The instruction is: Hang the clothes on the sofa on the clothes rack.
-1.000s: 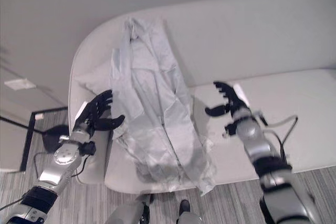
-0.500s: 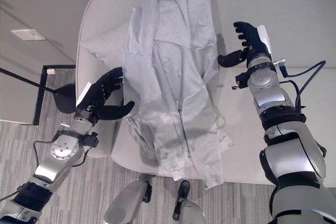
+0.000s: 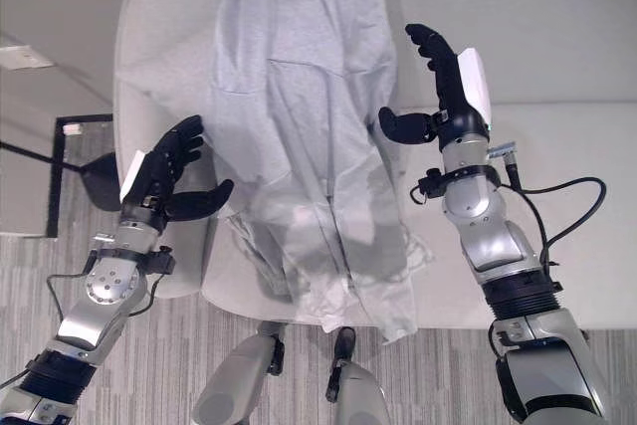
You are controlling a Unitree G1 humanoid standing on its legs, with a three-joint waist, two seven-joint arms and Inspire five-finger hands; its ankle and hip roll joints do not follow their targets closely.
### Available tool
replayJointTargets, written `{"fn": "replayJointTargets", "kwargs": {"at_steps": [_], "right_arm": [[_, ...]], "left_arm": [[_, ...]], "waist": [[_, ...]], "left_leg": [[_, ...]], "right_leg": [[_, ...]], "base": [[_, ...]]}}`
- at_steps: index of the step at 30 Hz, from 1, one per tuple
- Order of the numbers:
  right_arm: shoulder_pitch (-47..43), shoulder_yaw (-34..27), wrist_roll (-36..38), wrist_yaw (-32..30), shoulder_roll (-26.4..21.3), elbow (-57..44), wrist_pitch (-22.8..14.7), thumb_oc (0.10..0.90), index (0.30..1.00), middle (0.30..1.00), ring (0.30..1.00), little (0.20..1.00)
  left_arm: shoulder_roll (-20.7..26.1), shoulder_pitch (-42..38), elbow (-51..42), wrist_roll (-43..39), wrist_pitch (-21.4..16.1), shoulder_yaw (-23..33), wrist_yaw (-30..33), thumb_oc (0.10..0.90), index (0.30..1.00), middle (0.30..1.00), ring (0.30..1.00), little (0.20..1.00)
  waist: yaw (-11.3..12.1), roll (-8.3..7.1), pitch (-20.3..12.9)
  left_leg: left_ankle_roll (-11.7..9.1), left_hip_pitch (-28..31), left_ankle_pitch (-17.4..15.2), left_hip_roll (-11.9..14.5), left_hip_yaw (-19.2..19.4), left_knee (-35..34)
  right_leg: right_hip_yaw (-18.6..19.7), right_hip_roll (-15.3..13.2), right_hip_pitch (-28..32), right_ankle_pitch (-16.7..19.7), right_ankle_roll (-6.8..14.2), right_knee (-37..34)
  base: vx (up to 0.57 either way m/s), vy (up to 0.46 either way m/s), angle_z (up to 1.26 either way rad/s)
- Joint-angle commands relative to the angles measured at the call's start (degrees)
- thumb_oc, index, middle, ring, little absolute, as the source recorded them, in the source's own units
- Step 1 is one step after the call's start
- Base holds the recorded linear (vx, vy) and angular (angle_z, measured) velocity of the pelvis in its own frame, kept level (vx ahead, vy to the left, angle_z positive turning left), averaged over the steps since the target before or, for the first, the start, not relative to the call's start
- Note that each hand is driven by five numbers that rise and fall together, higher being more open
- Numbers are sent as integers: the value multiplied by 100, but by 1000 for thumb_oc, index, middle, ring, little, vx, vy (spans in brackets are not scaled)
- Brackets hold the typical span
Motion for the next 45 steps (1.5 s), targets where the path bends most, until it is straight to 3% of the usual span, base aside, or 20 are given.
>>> {"fn": "replayJointTargets", "kwargs": {"at_steps": [1, 14, 20, 21, 22, 23, 26, 33, 37, 45], "right_arm": [[-636, 83, -177, 119, -52, -676, -426, 800, 900, 900, 900, 900], [-1510, 876, 373, 244, 365, 554, -286, 800, 900, 900, 900, 900], [-2216, 1057, 402, 4, 557, 1809, -148, 800, 900, 900, 900, 900], [-2300, 1056, 464, -24, 623, 1982, -120, 776, 865, 865, 865, 865], [-2441, 1121, 528, -54, 670, 2288, -121, 513, 469, 469, 469, 469], [-2545, 1160, 503, -72, 672, 2538, -60, 400, 300, 300, 300, 300], [-2728, 1246, 367, -152, 787, 2934, 44, 400, 300, 300, 300, 300], [-2131, 851, 279, -367, 924, 2428, 61, 400, 300, 300, 300, 300], [-1703, 512, 341, -459, 830, 1817, -37, 400, 300, 300, 300, 300], [-962, 297, 550, -405, 957, 889, -214, 400, 300, 300, 300, 300]], "left_arm": [[-96, -289, -564, 328, -518, 549, 81, 800, 900, 900, 900, 900], [-79, -423, -514, 237, -552, 550, 198, 800, 900, 900, 900, 900], [-40, -413, -639, 101, -592, 511, 196, 800, 900, 900, 900, 900], [-37, -429, -644, 71, -605, 475, 203, 800, 900, 900, 900, 900], [-26, -465, -634, 18, -620, 439, 197, 800, 900, 900, 900, 900], [-19, -477, -630, -14, -612, 420, 198, 800, 900, 900, 900, 900], [-35, -547, -585, -28, -583, 400, 233, 800, 900, 900, 900, 900], [-87, -682, -470, 226, -495, 438, 335, 800, 900, 900, 900, 900], [-44, -892, -260, 808, -345, 327, 449, 800, 900, 900, 900, 900], [-340, -1533, 716, 1638, 51, -42, 752, 800, 900, 900, 900, 900]], "waist": [[-36, -422, -25], [108, -338, 119], [300, -227, 136], [330, -214, 140], [362, -196, 145], [395, -178, 142], [412, -134, 149], [313, -109, 163], [218, -112, 180], [-159, -147, 251]], "left_leg": [[-595, 643, -823, 331, 332, -124], [-606, 607, -796, 344, 310, -124], [-611, 518, -763, 310, 251, -124], [-612, 508, -756, 310, 244, -124], [-614, 485, -742, 308, 238, -124], [-619, 468, -730, 303, 227, -124], [-628, 436, -715, 285, 188, -124], [-628, 464, -735, 270, 173, -124], [-638, 491, -752, 288, 214, -124], [-669, 483, -737, 370, 390, -124]], "right_leg": [[161, -1071, 3, 1835, 607, -1513], [164, -1064, -31, 1837, 581, -1513], [119, -1085, -80, 1841, 592, -1513], [112, -1088, -83, 1841, 595, -1513], [105, -1089, -94, 1841, 595, -1513], [96, -1094, -96, 1839, 596, -1513], [86, -1088, -99, 1836, 595, -1513], [81, -1090, -57, 1832, 605, -1513], [136, -1085, -72, 1837, 624, -1513], [333, -1030, -262, 1892, 637, -1513]], "base": [[-13, -24, -18], [-2, -3, -1], [0, 0, 0], [0, 0, 0], [0, 0, 0], [0, 0, 0], [6, 3, 6], [-1, -6, 2], [-26, -36, 2], [-37, -38, -4]]}}
